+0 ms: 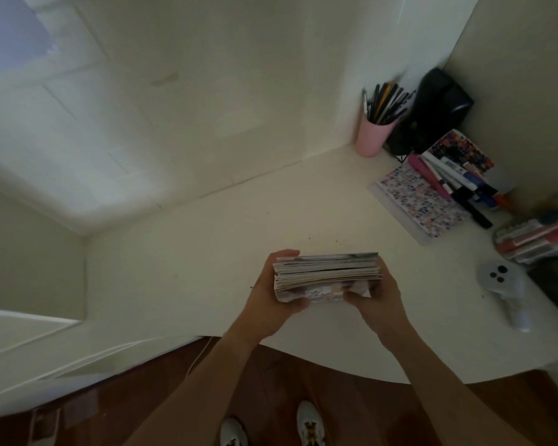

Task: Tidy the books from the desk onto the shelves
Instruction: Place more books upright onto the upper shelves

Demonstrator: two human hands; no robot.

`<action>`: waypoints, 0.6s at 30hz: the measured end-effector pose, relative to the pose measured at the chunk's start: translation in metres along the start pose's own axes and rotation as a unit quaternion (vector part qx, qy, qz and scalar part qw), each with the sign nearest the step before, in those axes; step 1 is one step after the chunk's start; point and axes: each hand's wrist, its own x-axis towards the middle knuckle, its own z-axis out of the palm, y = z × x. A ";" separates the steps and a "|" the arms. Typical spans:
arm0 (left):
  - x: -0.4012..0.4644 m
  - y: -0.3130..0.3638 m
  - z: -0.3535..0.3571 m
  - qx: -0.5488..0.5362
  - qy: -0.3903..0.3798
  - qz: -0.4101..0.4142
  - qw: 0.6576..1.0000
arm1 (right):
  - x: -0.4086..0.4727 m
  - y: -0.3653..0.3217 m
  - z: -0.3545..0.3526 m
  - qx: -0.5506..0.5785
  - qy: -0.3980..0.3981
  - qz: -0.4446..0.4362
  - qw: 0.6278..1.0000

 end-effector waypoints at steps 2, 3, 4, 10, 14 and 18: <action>0.000 -0.001 0.002 -0.009 0.006 0.000 1.000 | 0.001 0.001 -0.002 0.003 -0.003 -0.009 1.000; 0.000 -0.003 0.004 -0.009 0.012 0.003 1.000 | 0.001 0.002 -0.002 0.003 -0.001 -0.015 1.000; 0.000 -0.003 0.006 -0.005 0.021 0.006 1.000 | 0.001 0.004 -0.002 0.005 0.002 -0.020 1.000; 0.000 -0.025 0.020 0.032 0.072 0.014 0.997 | -0.002 0.027 0.009 -0.013 0.022 -0.004 1.000; 0.001 -0.045 0.027 0.025 0.096 -0.020 0.995 | -0.005 0.043 0.023 -0.005 0.046 0.046 0.998; 0.003 -0.044 0.025 0.017 0.083 -0.053 0.995 | 0.003 0.037 0.018 -0.018 0.014 0.046 0.999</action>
